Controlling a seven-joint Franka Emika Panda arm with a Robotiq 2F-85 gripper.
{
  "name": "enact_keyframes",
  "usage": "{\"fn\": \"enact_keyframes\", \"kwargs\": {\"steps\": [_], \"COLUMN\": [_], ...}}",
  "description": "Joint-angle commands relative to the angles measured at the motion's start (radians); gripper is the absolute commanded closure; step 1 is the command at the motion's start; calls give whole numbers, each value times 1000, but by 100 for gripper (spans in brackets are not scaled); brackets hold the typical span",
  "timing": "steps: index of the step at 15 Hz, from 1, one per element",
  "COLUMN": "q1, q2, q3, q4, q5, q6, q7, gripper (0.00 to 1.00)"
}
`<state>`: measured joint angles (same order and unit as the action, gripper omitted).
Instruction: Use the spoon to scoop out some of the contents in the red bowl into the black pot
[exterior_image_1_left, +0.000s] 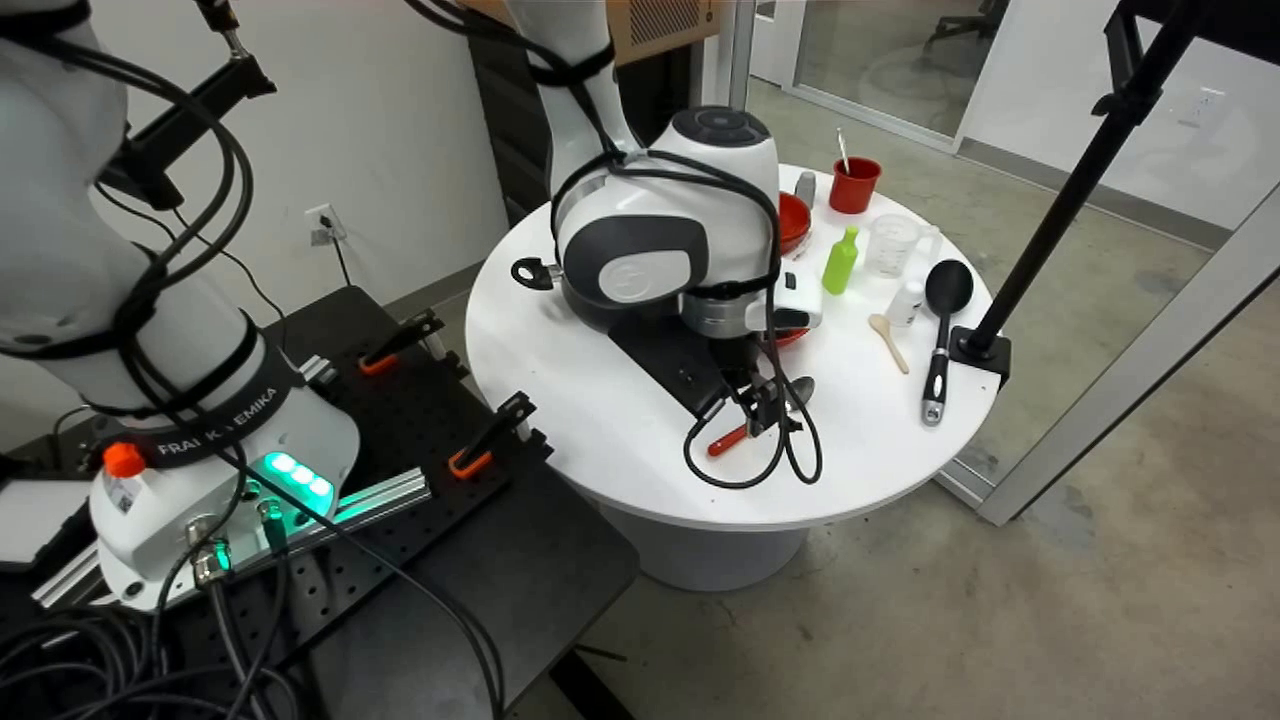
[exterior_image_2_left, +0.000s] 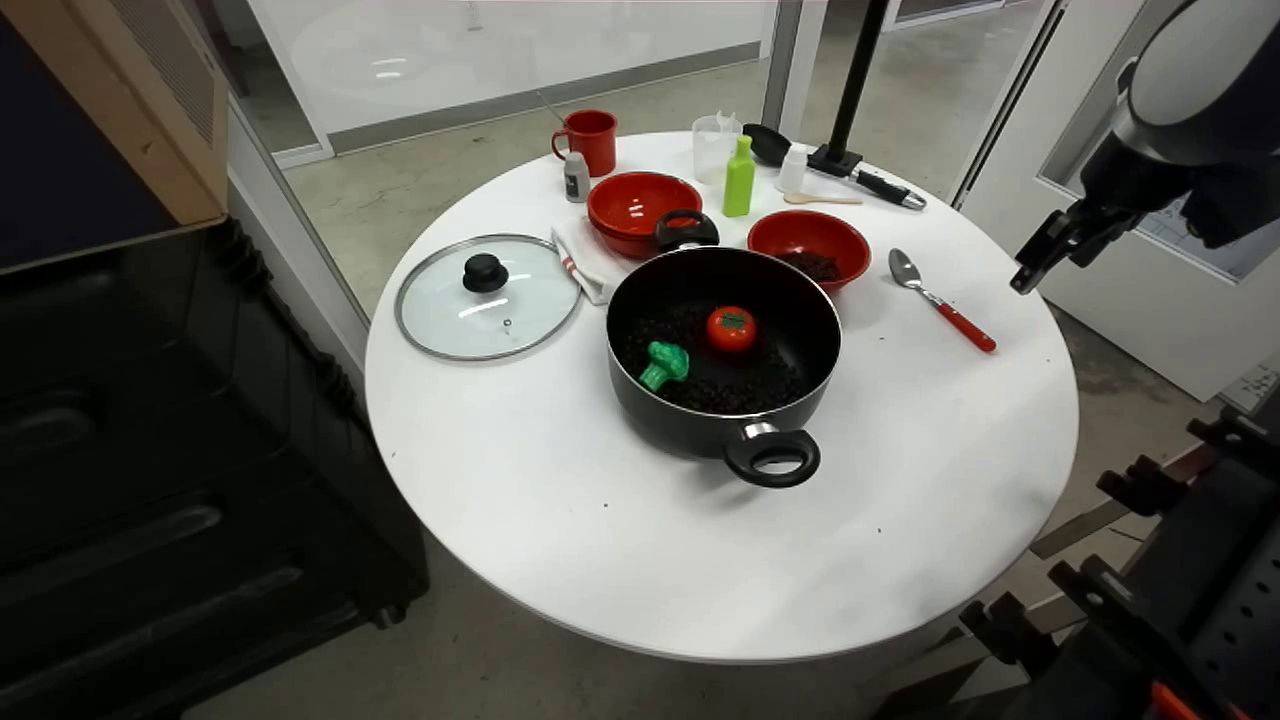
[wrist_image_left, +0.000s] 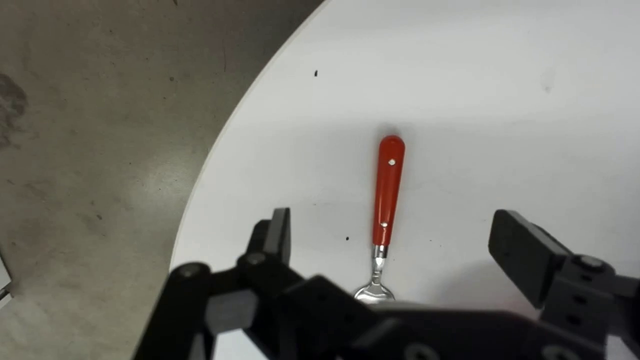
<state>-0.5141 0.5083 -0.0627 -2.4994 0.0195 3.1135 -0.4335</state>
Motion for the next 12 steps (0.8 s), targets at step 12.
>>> {"fn": "enact_keyframes", "kwargs": {"steps": [12], "q1": [-165], "q2": [171], "q3": [120], "q4": [153], "q5": [-60], "q6": [20], "q7": [53], "gripper": [0]}}
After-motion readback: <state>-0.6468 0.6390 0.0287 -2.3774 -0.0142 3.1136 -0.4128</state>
